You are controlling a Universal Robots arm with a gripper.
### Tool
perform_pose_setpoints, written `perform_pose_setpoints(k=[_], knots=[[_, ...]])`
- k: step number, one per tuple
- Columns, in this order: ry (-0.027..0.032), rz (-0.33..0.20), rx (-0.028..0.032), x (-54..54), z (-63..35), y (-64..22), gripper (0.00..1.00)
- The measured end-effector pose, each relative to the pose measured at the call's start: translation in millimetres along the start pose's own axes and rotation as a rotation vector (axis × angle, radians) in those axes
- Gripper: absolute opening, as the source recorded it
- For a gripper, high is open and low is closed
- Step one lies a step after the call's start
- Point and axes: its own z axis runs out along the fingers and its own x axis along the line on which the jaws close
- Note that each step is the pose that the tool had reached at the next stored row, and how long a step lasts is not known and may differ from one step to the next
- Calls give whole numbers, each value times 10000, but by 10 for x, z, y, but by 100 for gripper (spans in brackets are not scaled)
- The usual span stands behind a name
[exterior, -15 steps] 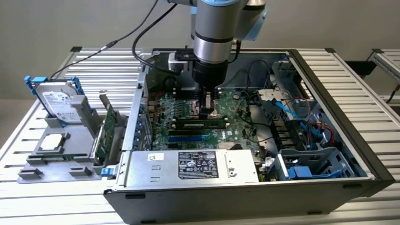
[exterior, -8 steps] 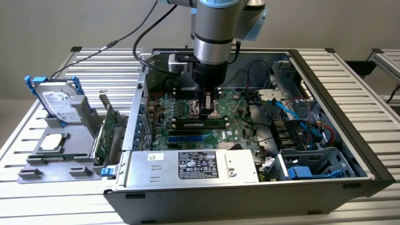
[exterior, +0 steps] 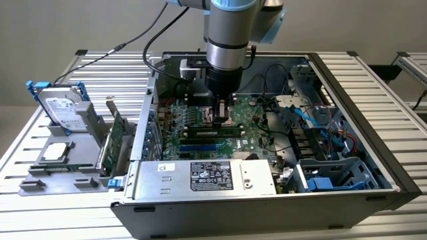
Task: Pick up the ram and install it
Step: 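Press down the ram until it locks into place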
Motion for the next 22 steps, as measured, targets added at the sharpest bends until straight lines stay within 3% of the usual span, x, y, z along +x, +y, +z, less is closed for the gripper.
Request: perform_pose_setpoints(k=[14, 15, 18, 22], knots=[[8, -100, 1, -23, 59, -2, 11], [-14, -103, -8, -25, 45, -2, 11], [6, -104, -56, -16, -42, 3, 11], [6, -105, -71, -14, -71, 4, 11]])
